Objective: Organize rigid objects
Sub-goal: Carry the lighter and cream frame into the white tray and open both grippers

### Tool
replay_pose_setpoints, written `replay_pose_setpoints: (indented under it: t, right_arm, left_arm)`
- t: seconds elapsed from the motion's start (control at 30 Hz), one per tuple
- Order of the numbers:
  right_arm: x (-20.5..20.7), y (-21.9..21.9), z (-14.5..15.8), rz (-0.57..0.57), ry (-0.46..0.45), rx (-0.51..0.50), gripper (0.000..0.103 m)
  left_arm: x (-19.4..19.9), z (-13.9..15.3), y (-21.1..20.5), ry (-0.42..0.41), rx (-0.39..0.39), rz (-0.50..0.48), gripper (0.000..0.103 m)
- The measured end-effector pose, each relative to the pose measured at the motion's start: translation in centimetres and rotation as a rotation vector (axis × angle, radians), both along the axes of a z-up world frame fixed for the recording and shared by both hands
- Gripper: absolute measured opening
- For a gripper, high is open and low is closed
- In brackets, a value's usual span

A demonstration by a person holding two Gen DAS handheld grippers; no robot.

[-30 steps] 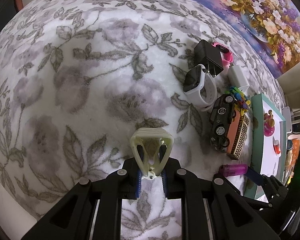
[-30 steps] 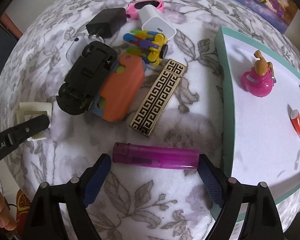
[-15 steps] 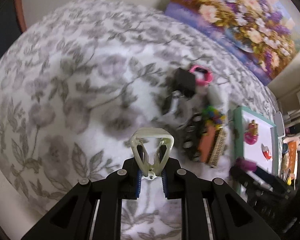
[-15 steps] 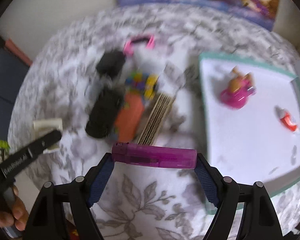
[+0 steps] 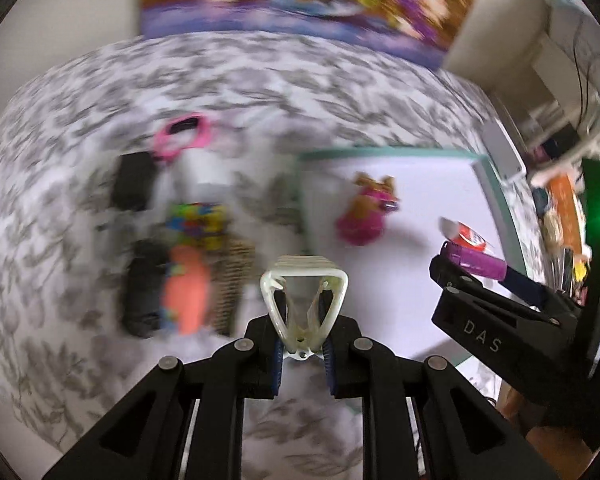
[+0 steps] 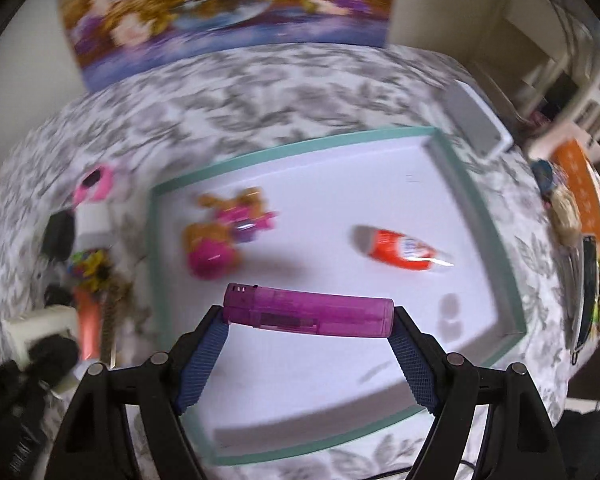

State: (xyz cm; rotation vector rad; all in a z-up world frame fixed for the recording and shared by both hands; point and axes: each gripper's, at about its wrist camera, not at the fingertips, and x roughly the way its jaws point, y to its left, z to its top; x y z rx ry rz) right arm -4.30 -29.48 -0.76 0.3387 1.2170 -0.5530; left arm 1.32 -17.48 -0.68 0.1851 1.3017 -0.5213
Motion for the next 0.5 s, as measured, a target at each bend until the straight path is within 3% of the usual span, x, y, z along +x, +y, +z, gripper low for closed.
replay_pose_setpoints:
  t: [0.2, 0.5]
  right_arm:
    - [-1.3, -3.8, -0.5, -0.071, 0.021, -0.001, 0.083]
    - [-2.3, -6.7, -2.3, -0.113, 0.057, 0.034, 0.083]
  left_arm:
    - [-0.2, -2.8, -4.9, 0.05, 0.042, -0.057, 0.017]
    - [-0.7, -5.5, -7.5, 0.079, 0.084, -0.089, 0.017]
